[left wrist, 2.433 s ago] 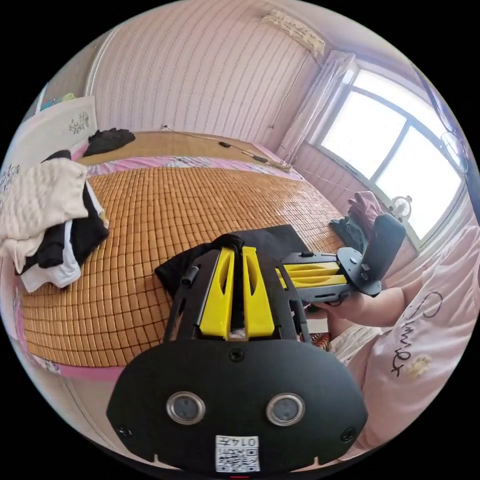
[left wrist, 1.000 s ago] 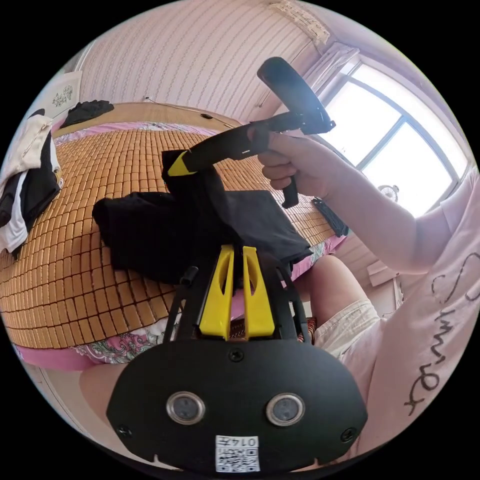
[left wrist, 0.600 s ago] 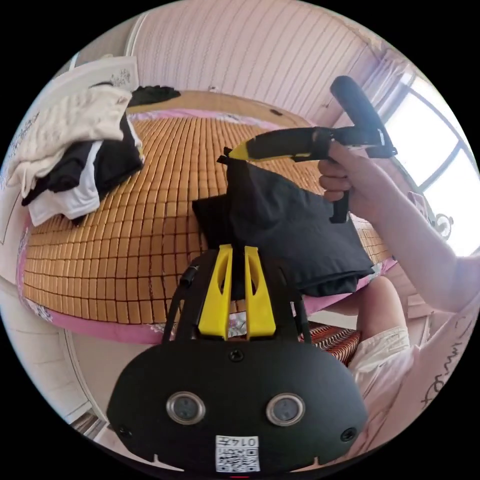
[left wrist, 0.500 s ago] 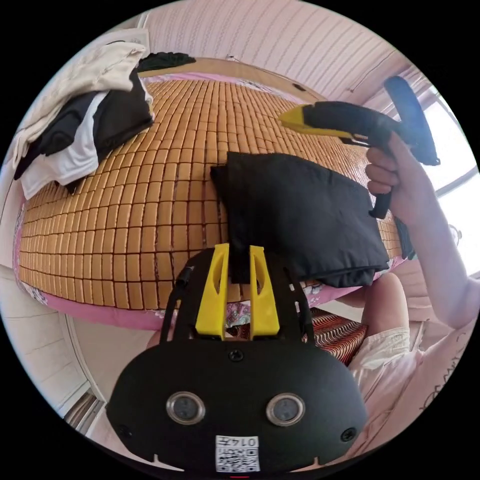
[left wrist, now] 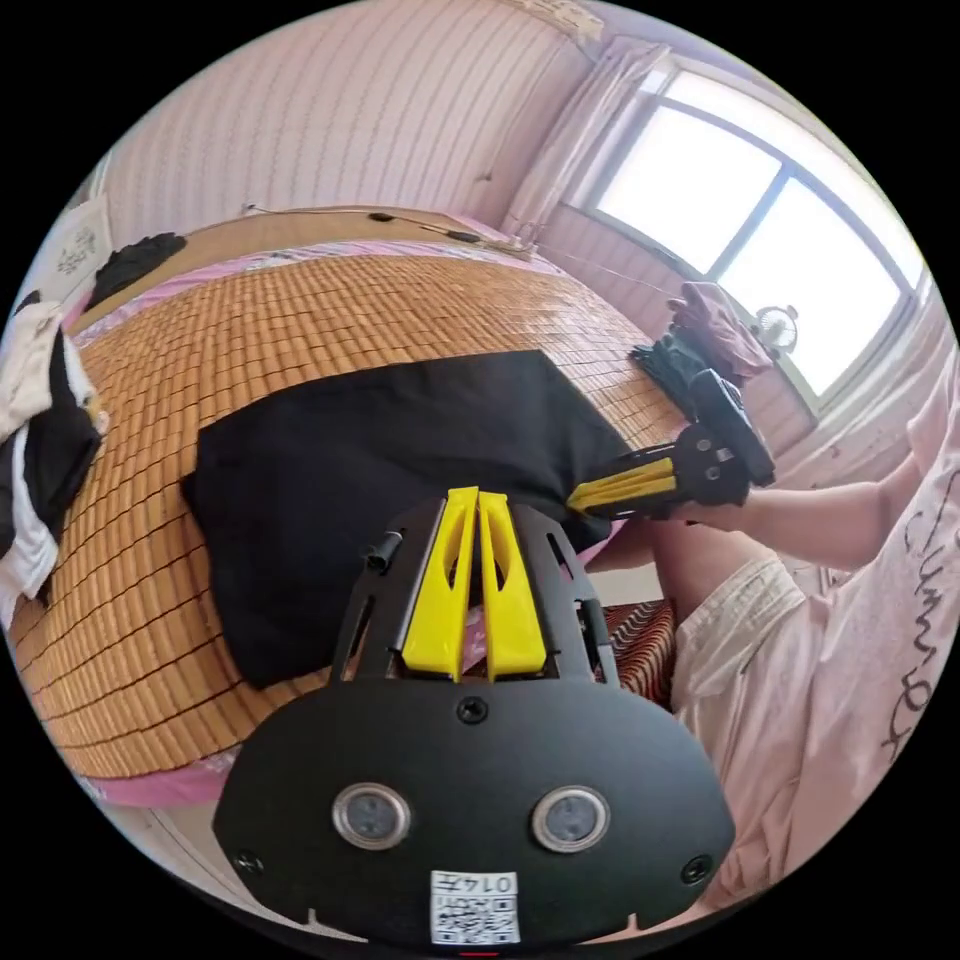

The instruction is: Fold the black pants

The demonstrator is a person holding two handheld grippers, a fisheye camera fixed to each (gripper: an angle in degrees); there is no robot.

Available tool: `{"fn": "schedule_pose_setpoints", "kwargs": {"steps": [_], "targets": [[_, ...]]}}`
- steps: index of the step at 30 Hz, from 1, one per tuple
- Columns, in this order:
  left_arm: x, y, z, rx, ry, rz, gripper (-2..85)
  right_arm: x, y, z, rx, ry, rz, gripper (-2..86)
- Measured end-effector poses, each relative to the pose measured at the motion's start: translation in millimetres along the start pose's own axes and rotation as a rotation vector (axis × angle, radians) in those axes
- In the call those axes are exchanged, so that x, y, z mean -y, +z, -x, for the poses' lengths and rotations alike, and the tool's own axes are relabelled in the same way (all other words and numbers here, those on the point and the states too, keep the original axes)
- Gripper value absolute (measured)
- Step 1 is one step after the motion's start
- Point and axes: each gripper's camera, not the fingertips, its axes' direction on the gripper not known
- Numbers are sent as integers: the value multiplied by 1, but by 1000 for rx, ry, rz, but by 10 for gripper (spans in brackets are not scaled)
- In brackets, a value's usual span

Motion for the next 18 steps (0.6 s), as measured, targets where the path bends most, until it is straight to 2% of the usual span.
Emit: {"fn": "schedule_pose_setpoints", "kwargs": {"steps": [2, 5, 8, 9, 12, 15, 17, 18], "targets": [[10, 25, -24, -67, 49, 26, -10, 5, 1, -2, 21, 28, 17, -9], [15, 66, -58, -23, 129, 105, -10, 12, -5, -13, 108, 19, 65, -10], [5, 106, -74, 160, 180, 277, -10, 15, -30, -27, 151, 24, 1, -10], [-2, 116, -86, 236, 268, 295, -10, 20, -38, -33, 144, 26, -37, -10], [-8, 125, -109, 339, 344, 285, -10, 55, -39, -44, 120, -12, -70, -10], [-13, 128, -112, 333, 309, 264, -10, 108, -24, -54, 76, -20, -72, -9], [-19, 127, -111, 311, 301, 235, -10, 135, -4, -58, 21, -5, -28, -9], [-23, 128, -110, 296, 302, 224, -10, 149, 22, -60, 37, -18, 93, -8]]}}
